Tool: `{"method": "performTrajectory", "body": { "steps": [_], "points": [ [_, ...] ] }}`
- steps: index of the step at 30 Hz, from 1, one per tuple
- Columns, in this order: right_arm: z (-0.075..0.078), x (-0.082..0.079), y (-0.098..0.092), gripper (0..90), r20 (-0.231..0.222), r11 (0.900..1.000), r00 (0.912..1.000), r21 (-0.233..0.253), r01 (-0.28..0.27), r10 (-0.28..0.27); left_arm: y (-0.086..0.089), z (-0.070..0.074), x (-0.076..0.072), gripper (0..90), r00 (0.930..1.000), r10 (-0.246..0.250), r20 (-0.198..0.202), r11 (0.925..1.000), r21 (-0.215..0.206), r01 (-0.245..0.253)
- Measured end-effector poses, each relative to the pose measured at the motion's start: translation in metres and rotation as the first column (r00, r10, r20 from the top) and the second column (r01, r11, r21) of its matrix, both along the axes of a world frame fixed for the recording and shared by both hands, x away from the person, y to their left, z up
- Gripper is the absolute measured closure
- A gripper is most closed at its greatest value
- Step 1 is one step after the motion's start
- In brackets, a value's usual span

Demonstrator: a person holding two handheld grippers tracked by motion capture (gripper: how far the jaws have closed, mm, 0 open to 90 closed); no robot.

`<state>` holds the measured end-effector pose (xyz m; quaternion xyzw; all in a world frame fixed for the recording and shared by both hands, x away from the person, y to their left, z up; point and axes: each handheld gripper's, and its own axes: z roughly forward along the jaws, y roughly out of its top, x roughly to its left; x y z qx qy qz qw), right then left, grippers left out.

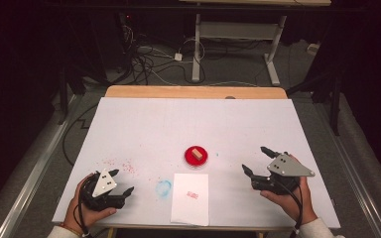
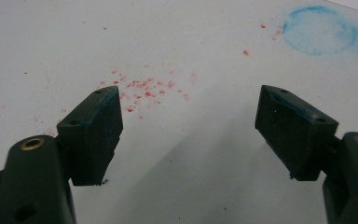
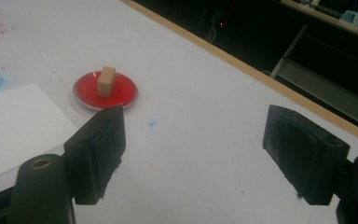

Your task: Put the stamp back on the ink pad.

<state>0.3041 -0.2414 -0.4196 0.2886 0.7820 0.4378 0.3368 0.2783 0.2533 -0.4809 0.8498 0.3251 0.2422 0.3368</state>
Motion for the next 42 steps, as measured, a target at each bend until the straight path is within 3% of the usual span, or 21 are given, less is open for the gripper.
{"method": "performTrajectory", "body": {
  "steps": [5, 11, 17, 19, 22, 32, 34, 42],
  "points": [
    [-0.015, -0.005, -0.013, 20.6, -0.005, 0.999, 0.9993, 0.003, 0.038, -0.038, -0.001, 0.001, 0.0, 22.5, 1.0, -0.003, 0.008, 1.0, 0.003, 0.003],
    [-0.03, -0.008, -0.022, 20.2, -0.056, 0.998, 0.9967, 0.015, 0.06, -0.059, 0.001, 0.0, -0.002, 22.4, 1.0, 0.004, 0.009, 1.0, 0.002, -0.004],
    [-0.031, -0.011, -0.019, 20.6, -0.043, 0.999, 0.9979, -0.005, 0.048, -0.048, -0.002, 0.004, -0.005, 22.3, 0.999, -0.014, 0.042, 0.9998, 0.013, 0.013],
    [-0.029, -0.011, -0.017, 20.6, -0.029, 0.999, 0.9988, -0.011, 0.04, -0.04, 0.0, 0.002, -0.007, 22.3, 0.9993, -0.011, 0.035, 0.9997, 0.023, 0.01],
    [-0.027, -0.012, -0.013, 20.7, -0.01, 0.999, 0.9994, -0.015, 0.033, -0.033, 0.003, 0.003, -0.008, 22.3, 0.9997, 0.008, 0.024, 1.0, 0.002, -0.008],
    [-0.028, -0.012, -0.012, 20.9, -0.009, 1.0, 0.9997, -0.012, 0.021, -0.021, -0.001, 0.003, -0.007, 22.2, 0.9997, 0.004, 0.025, 0.9997, 0.026, -0.004],
    [-0.028, -0.014, -0.012, 20.9, 0.0, 1.0, 0.9999, -0.022, 0.016, -0.016, -0.003, 0.004, -0.006, 22.2, 0.9991, -0.006, 0.042, 0.9994, 0.034, 0.004],
    [-0.027, -0.014, -0.013, 21.1, 0.003, 0.999, 0.9997, -0.021, 0.024, -0.024, -0.001, 0.001, -0.002, 22.2, 0.9999, 0.004, 0.016, 0.9998, 0.02, -0.004]
  ]
}}
